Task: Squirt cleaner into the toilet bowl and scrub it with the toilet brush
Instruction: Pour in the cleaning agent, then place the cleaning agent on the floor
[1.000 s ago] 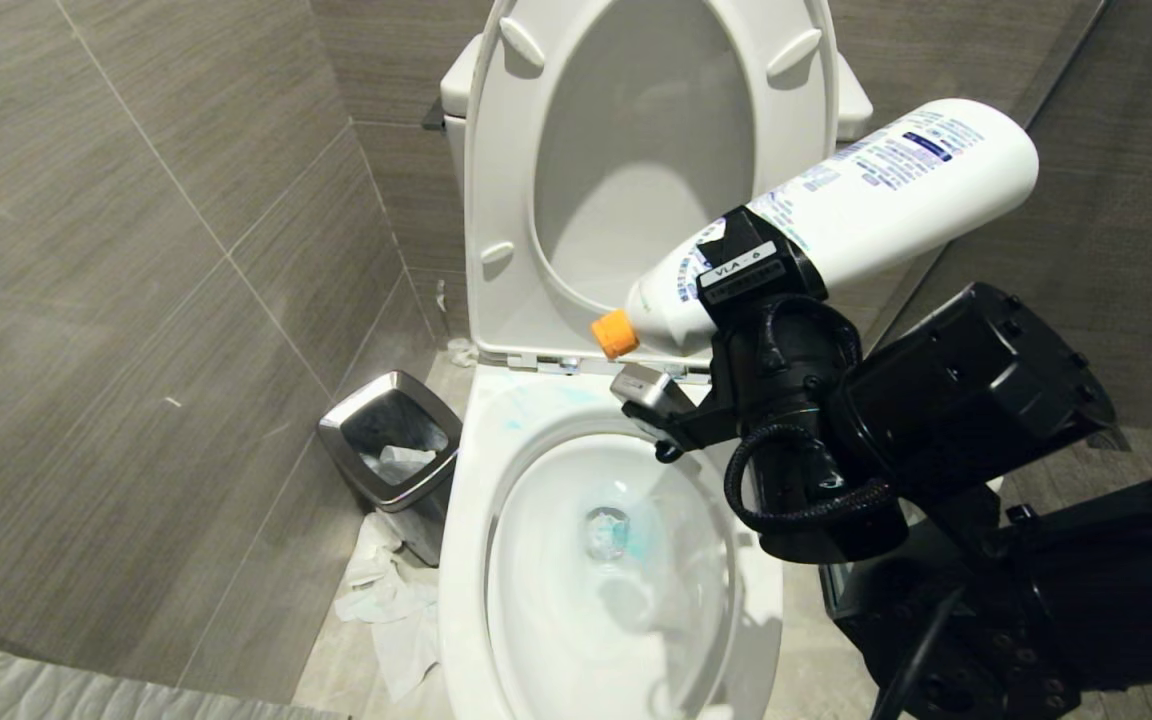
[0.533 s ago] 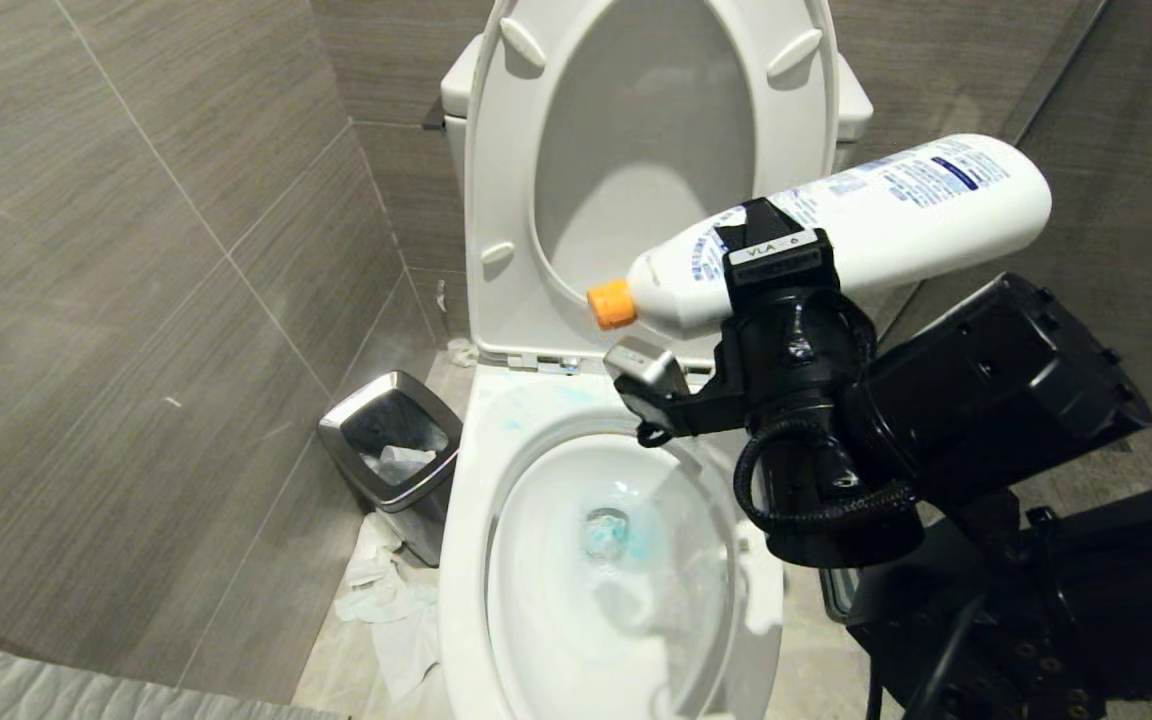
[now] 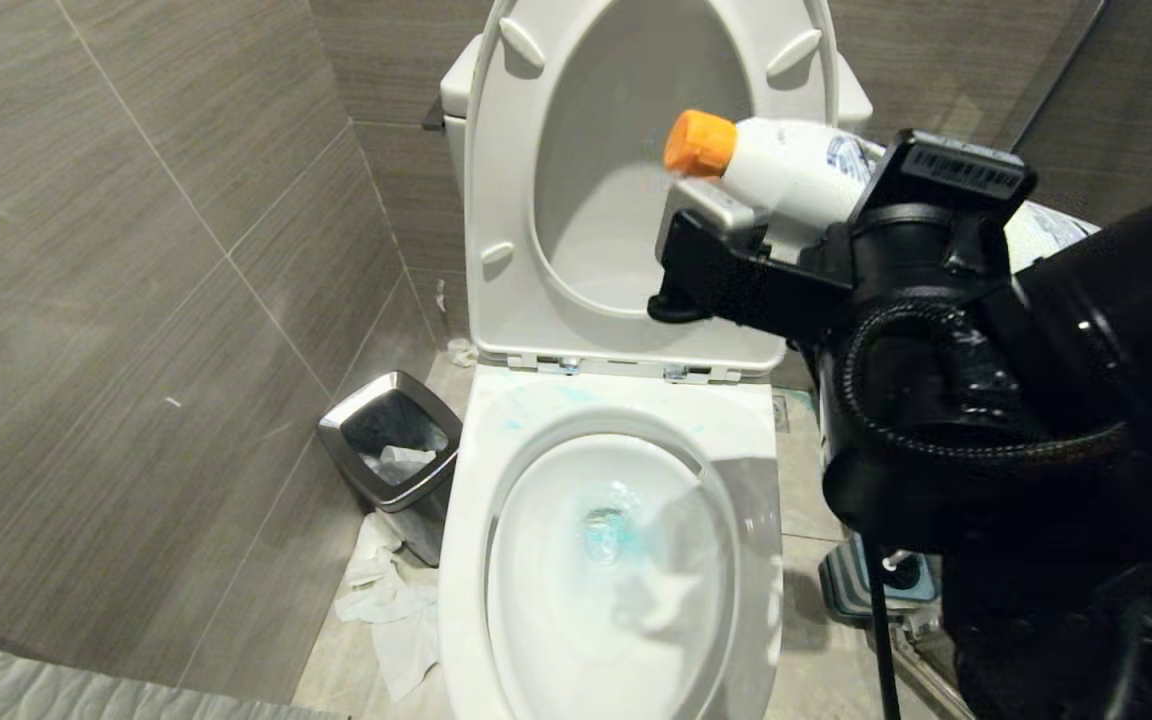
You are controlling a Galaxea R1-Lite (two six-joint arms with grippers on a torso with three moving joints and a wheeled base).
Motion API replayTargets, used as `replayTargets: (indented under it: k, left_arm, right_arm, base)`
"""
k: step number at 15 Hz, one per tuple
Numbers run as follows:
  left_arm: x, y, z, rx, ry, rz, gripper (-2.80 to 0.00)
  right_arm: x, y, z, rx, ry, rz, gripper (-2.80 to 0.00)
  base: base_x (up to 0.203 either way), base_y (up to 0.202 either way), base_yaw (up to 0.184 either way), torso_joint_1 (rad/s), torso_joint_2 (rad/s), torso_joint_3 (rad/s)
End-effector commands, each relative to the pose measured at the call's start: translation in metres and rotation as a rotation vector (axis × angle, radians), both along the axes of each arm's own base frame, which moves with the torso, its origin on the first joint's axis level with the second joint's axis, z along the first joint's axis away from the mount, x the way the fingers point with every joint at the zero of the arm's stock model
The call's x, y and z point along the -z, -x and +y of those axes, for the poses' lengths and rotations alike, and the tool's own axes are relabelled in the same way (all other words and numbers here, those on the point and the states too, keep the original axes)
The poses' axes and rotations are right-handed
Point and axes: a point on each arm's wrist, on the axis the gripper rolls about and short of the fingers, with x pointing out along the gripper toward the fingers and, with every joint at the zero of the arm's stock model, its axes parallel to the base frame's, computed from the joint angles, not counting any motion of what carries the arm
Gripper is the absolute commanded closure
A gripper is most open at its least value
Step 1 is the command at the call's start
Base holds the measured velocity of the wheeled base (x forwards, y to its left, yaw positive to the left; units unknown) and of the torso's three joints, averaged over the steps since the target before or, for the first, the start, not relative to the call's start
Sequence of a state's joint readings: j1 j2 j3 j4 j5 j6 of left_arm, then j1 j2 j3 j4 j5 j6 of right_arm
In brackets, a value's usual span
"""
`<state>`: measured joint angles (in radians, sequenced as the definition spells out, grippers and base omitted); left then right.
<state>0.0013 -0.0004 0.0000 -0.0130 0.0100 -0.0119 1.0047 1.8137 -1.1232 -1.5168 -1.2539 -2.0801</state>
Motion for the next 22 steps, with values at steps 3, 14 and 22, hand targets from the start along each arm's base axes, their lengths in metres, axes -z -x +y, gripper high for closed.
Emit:
replayTargets:
  k: [3, 14, 22]
  left_arm:
    - [0.002, -0.001, 0.0, 0.0, 0.0, 0.007, 0.0]
    - [0.002, -0.001, 0.0, -0.001, 0.0, 0.007, 0.0]
    - [0.002, -0.001, 0.0, -0.001, 0.0, 0.007, 0.0]
  right_arm:
    - [-0.041, 0.032, 0.001, -0.025, -0.197, -0.008, 0.0]
    - [-0.135, 0.028, -0.074, 0.179, -0.65, -0.135, 0.0]
    - [-0.129, -0.016, -0.062, 0.274, -0.664, -0.181, 0.0]
  base:
    - [0.0, 0.0, 0.0, 0.0, 0.0, 0.0]
    - [0.0, 0.0, 0.0, 0.0, 0.0, 0.0]
    - [0.0, 0.0, 0.0, 0.0, 0.0, 0.0]
